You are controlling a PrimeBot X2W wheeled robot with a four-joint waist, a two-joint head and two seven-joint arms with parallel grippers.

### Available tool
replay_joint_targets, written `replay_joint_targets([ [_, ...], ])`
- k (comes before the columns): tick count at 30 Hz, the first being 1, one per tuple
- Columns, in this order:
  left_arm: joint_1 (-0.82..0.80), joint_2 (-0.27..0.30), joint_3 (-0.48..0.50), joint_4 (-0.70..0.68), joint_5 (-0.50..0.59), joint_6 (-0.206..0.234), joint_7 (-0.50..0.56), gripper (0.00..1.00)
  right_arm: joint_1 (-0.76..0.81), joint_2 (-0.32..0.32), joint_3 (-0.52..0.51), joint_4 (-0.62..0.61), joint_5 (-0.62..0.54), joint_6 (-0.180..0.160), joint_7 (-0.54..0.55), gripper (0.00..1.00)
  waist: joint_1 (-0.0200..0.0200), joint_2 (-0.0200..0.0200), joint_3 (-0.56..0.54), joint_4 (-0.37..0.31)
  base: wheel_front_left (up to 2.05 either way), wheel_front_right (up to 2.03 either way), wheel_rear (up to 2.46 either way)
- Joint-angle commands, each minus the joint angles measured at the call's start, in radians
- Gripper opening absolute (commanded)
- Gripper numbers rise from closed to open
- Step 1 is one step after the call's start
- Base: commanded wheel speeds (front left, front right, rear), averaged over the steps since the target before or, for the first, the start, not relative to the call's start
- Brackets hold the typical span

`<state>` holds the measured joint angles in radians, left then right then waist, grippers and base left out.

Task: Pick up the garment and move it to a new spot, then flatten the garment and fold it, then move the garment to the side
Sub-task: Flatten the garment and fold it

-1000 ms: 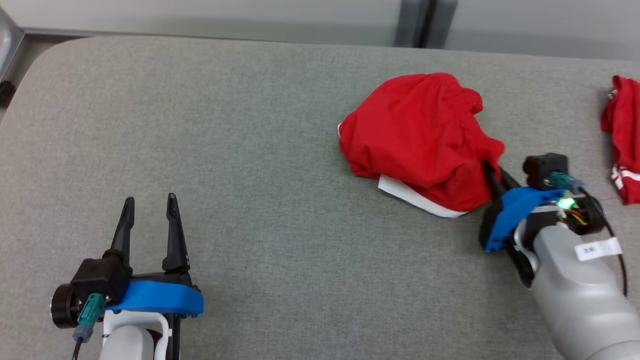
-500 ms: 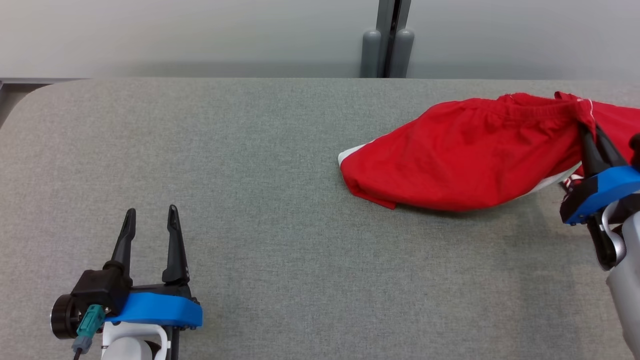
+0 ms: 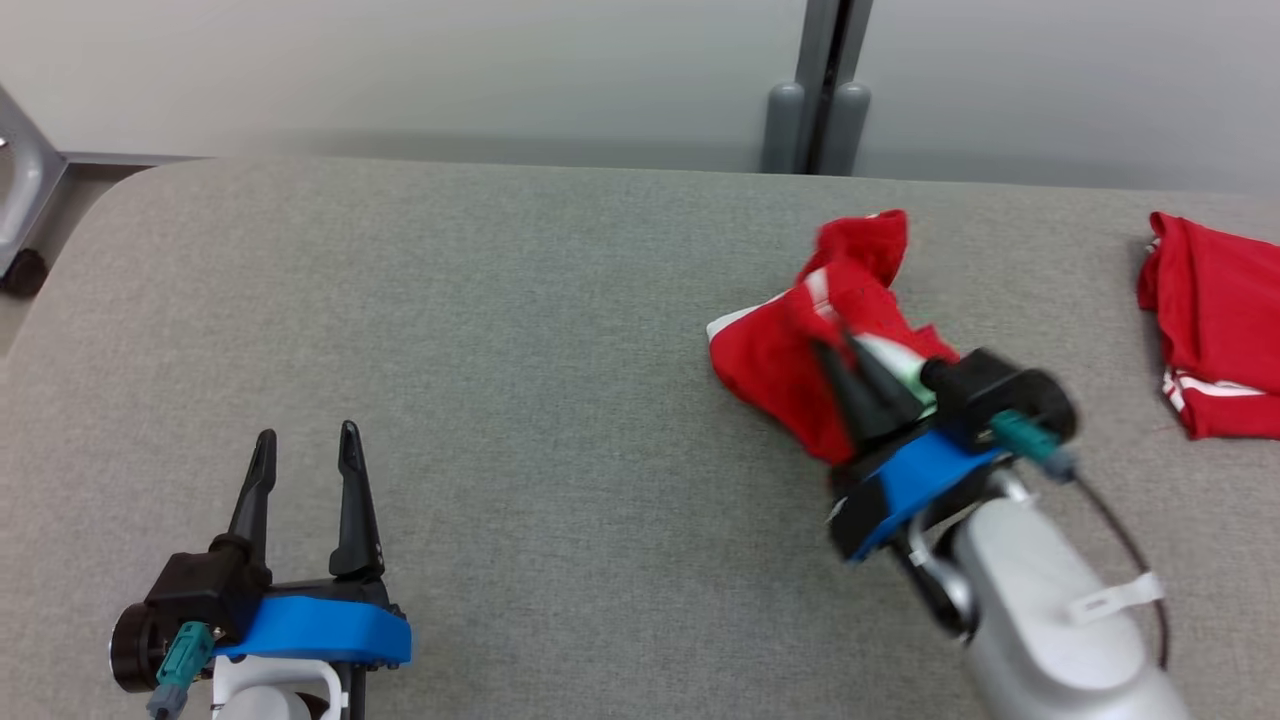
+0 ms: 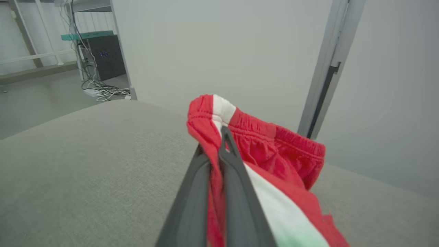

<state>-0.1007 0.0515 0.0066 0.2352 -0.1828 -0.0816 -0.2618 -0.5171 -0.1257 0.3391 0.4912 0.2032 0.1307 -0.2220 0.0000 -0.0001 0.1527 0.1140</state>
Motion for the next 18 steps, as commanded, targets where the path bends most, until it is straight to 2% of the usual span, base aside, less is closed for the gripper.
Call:
replay_joint_targets([
  [1,0.002,-0.002,-0.005,-0.001,-0.004,0.002,-0.004,1.00,0.023,0.009,0.022,-0.007,-0.003,0.000,0.006,0.00,0.0000,0.0001,0.007,0.011,0.00,0.00,0.00],
  [7,-0.014,-0.002,-0.026,0.005,-0.023,0.010,-0.004,1.00,0.047,0.068,0.205,0.030,0.036,0.000,0.012,0.00,0.0000,0.0001,0.022,0.048,0.00,0.00,0.00],
  [16,-0.033,-0.002,-0.044,0.013,-0.044,0.019,-0.004,1.00,0.021,0.073,0.580,0.104,0.174,0.000,-0.003,0.00,0.0000,0.0001,0.046,0.073,0.00,0.00,0.00],
  [17,-0.035,-0.002,-0.048,0.014,-0.046,0.020,-0.004,1.00,0.013,0.073,0.610,0.111,0.188,0.000,-0.005,0.30,0.0000,0.0001,0.048,0.073,0.00,0.00,0.00],
  [18,-0.038,-0.002,-0.052,0.015,-0.048,0.023,-0.004,1.00,0.005,0.074,0.633,0.117,0.200,0.000,-0.009,1.00,0.0000,0.0001,0.049,0.073,0.00,0.00,0.00],
])
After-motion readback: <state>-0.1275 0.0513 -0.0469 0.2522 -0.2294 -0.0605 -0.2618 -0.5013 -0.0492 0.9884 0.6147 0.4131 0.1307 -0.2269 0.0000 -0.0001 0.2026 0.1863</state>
